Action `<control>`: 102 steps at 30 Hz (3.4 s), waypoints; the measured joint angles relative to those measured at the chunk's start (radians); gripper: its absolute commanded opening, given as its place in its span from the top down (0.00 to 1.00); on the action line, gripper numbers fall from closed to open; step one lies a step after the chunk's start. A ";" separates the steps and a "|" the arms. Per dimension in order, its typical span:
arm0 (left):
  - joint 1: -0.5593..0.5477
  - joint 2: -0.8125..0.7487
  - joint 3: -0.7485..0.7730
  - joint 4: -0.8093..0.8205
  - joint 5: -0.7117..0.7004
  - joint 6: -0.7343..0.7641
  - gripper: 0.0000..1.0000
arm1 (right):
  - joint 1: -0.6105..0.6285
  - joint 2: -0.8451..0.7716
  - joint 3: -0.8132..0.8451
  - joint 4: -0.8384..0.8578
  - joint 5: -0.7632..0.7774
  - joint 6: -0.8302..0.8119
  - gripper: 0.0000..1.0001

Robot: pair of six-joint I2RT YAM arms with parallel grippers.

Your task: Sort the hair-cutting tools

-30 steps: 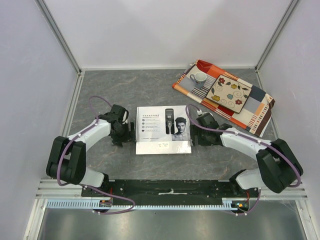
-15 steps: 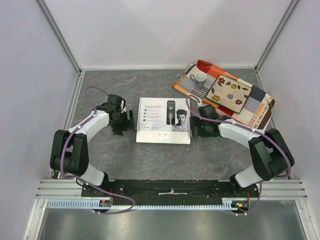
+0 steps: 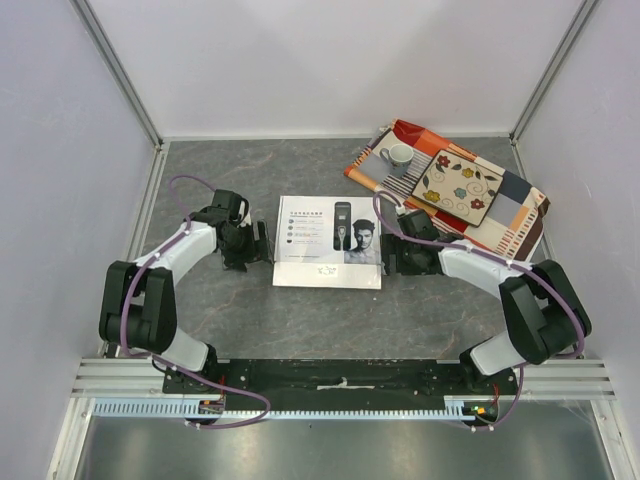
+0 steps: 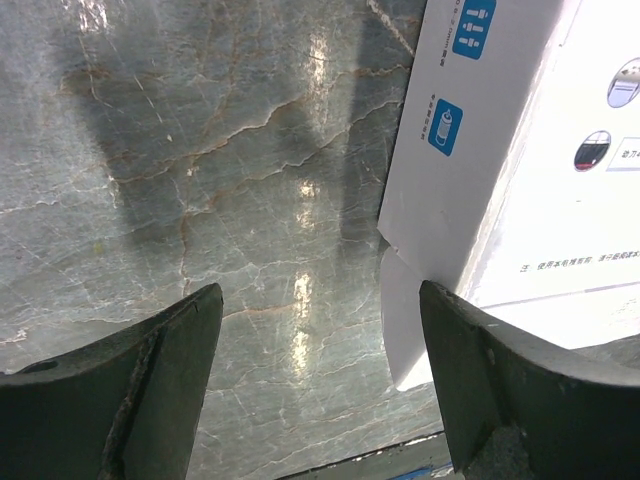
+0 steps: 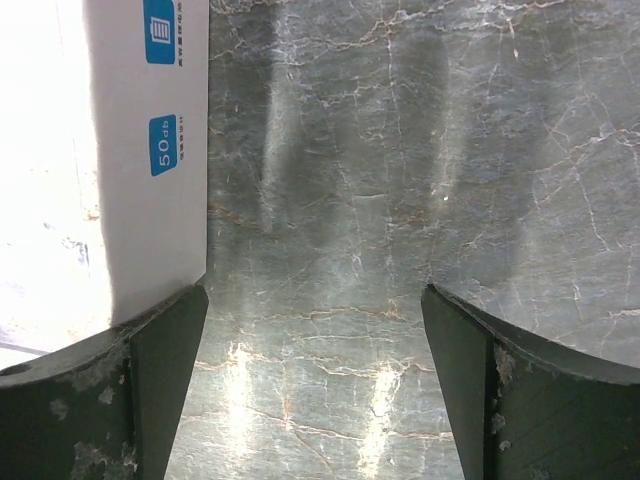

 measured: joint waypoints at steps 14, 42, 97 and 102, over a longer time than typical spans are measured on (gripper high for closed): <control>-0.003 -0.046 0.000 -0.037 0.000 0.022 0.13 | 0.006 -0.080 -0.057 -0.011 -0.055 0.001 0.02; -0.020 -0.045 0.048 -0.045 0.060 0.034 0.13 | 0.021 -0.105 -0.068 -0.048 0.010 -0.037 0.02; -0.193 0.851 1.016 0.234 0.336 -0.082 0.00 | 0.583 0.095 0.132 0.129 0.025 0.070 0.02; -0.204 0.864 1.016 0.212 0.330 -0.068 0.00 | 0.582 0.110 0.132 0.149 0.055 0.073 0.02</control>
